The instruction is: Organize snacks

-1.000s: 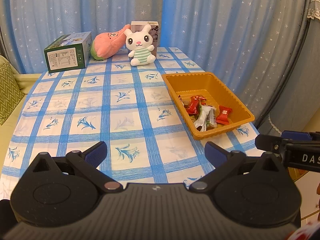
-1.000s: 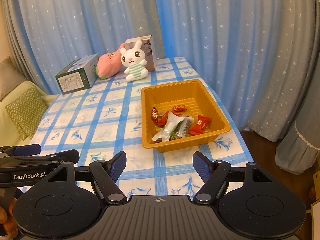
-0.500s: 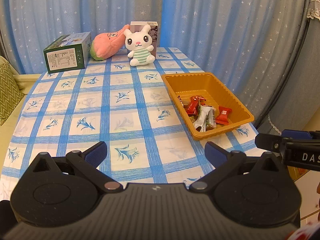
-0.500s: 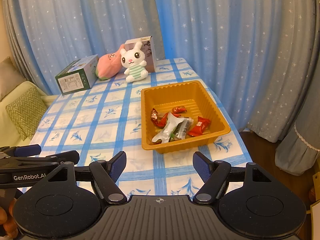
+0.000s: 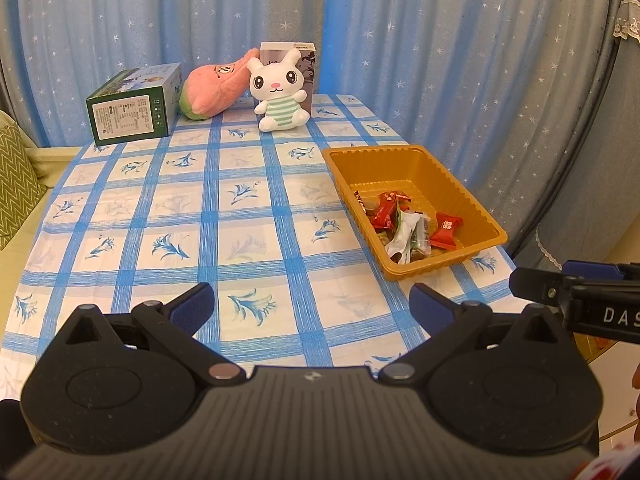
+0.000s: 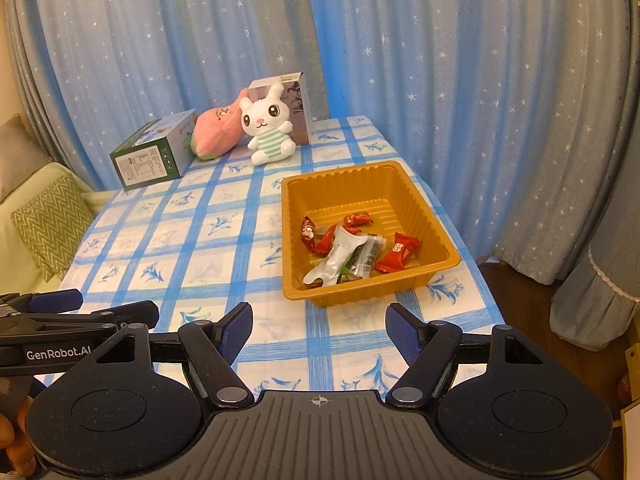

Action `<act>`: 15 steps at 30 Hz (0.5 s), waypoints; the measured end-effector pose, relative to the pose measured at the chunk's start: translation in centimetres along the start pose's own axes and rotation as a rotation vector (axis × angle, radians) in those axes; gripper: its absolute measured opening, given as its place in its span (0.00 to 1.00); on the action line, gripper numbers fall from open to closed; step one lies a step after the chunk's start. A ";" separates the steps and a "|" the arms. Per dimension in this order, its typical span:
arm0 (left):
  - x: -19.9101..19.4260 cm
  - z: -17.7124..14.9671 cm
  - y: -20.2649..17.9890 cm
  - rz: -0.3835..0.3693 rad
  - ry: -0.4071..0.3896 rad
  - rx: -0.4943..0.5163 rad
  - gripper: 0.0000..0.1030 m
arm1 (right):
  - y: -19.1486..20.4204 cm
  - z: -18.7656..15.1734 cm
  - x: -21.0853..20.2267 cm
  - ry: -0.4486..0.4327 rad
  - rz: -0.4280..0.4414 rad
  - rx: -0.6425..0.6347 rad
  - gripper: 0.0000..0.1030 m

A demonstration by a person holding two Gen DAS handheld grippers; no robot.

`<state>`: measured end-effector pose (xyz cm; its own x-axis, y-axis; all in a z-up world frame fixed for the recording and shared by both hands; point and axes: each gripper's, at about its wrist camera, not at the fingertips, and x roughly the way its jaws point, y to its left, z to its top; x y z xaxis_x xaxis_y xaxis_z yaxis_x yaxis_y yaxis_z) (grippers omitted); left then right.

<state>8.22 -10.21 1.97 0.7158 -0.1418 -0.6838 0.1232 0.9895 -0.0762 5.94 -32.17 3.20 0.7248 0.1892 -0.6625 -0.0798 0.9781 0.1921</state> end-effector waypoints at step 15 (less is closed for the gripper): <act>0.0 0.0 0.1 -0.001 0.000 0.000 1.00 | -0.1 0.0 0.1 0.000 0.000 0.001 0.71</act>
<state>8.23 -10.14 1.91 0.7155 -0.1431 -0.6838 0.1240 0.9893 -0.0773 5.99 -32.25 3.10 0.7244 0.1896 -0.6628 -0.0796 0.9780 0.1927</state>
